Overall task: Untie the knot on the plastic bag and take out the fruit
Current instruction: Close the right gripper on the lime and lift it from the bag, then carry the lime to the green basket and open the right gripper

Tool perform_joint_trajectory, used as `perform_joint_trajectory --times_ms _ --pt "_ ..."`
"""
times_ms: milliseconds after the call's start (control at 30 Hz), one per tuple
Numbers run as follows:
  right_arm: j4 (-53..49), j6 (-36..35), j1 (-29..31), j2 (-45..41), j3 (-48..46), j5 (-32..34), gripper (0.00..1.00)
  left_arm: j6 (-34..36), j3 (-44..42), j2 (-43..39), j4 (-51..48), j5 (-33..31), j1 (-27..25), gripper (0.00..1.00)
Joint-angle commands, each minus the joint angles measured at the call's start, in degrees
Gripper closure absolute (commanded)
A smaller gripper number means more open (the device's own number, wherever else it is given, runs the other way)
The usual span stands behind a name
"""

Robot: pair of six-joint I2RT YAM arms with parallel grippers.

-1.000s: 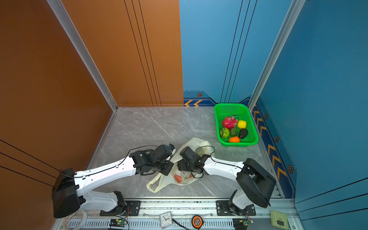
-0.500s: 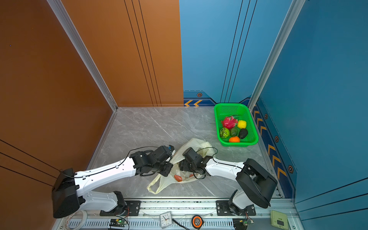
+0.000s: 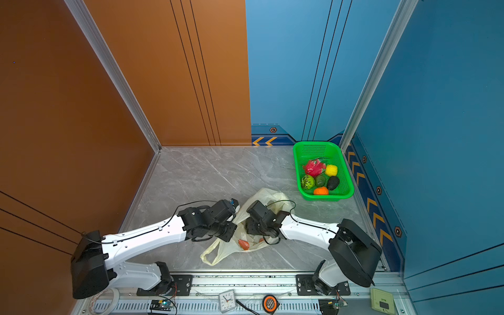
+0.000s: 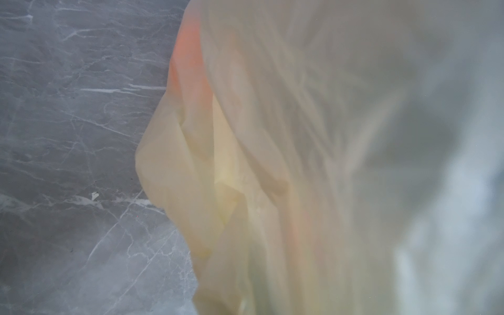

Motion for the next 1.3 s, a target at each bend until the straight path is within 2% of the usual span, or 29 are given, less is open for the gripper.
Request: perform_joint_trajectory --times_ms 0,300,367,533,867,1133,1267 --pt "-7.8 -0.4 1.4 -6.1 2.7 2.4 0.47 -1.0 1.3 0.3 -1.4 -1.0 0.8 1.0" --pt "-18.1 -2.8 2.6 -14.5 9.2 -0.9 0.46 -1.0 4.1 0.9 -1.9 -0.2 3.8 1.0" --pt "-18.4 -3.0 1.8 -15.9 10.4 -3.5 0.46 -1.0 4.5 1.3 -2.3 -0.3 4.0 1.0" --pt "-19.4 -3.4 1.4 -16.3 11.9 -8.7 0.46 -1.3 7.5 1.9 -2.9 -0.5 4.4 1.0" --pt "-20.6 -3.4 2.5 -16.8 12.3 -9.4 0.46 -0.8 11.2 2.3 -5.1 -0.7 6.5 1.0" --pt "-27.2 -8.7 -1.1 -16.8 19.0 -11.0 0.46 -0.8 12.1 3.0 -6.2 -0.4 7.1 1.0" --pt "-29.7 -12.5 -8.5 -16.7 23.6 -14.2 0.46 -0.7 12.1 3.5 -6.2 -0.1 7.1 1.0"
